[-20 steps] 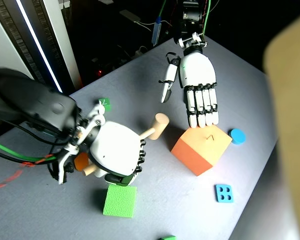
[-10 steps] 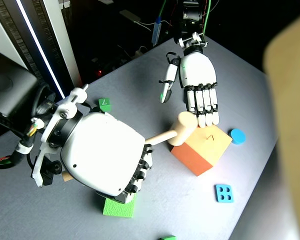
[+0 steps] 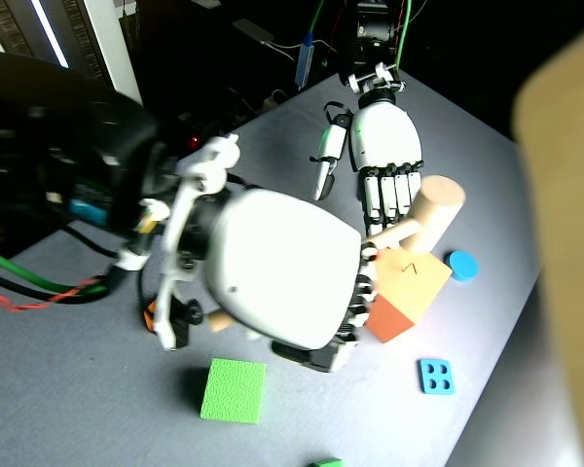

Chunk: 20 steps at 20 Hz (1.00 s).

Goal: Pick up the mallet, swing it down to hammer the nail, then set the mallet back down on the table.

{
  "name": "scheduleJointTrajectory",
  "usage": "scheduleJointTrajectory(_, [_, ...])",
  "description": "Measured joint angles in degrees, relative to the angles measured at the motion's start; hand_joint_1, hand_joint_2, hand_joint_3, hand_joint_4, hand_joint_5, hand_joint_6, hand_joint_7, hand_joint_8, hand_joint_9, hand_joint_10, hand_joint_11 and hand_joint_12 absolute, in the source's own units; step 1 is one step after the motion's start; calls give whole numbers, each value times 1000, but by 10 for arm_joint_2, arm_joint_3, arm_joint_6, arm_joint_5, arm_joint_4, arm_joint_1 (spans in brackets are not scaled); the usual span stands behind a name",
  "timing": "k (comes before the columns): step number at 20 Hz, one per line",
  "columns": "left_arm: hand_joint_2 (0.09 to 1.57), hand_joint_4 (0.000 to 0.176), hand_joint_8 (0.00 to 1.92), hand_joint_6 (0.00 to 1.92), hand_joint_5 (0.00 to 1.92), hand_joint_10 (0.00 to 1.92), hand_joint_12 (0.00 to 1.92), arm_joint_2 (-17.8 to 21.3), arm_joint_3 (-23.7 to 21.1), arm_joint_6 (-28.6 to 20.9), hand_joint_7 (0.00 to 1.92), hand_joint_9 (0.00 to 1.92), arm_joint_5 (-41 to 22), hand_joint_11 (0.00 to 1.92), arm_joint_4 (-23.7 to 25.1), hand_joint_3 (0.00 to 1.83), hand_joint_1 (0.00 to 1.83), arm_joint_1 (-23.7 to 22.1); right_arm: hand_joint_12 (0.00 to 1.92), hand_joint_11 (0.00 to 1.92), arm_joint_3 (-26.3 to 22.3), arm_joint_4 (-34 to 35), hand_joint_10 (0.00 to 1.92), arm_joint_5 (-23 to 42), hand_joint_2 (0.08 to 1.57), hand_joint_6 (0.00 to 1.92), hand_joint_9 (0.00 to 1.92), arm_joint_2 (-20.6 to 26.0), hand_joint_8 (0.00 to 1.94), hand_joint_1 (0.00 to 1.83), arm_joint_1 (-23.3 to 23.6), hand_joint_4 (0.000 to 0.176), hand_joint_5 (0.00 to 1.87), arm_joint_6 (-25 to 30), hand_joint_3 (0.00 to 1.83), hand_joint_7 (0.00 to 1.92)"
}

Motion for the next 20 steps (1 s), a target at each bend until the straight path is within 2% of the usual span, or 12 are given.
scheduleJointTrajectory(6, [1318, 0, 9, 12, 56, 2, 4, 0, 0, 0, 37, 4, 0, 9, 0, 2, 0, 0, 1921, 1154, 37, 0, 1921, -1, 1498, 1921, 1057, -37, 1941, 508, -1, 0, 901, 0, 0, 1030])
scheduleJointTrajectory(9, [1315, 0, 5, 9, 55, 0, 3, 0, 0, 0, 27, 0, 0, 7, 0, 0, 0, 0, 1921, 1142, 56, -6, 1921, -1, 1488, 1921, 1052, -50, 1941, 510, -16, 0, 917, -1, 0, 1037])
scheduleJointTrajectory(15, [1314, 0, 6, 9, 30, 0, 2, 0, 2, 0, 14, 0, 1, 3, 2, 0, 0, 0, 1921, 1155, 70, -4, 1921, -9, 1476, 1921, 1069, -58, 1941, 537, -69, 0, 923, -5, 0, 1044])
scheduleJointTrajectory(20, [1319, 0, 9, 3, 22, 1, 3, 0, 2, 0, 29, 3, 1, 6, 2, 2, 0, 0, 1921, 1133, 73, -7, 1921, -12, 1481, 1921, 1054, -59, 1941, 541, -75, 0, 919, -6, 0, 1032])
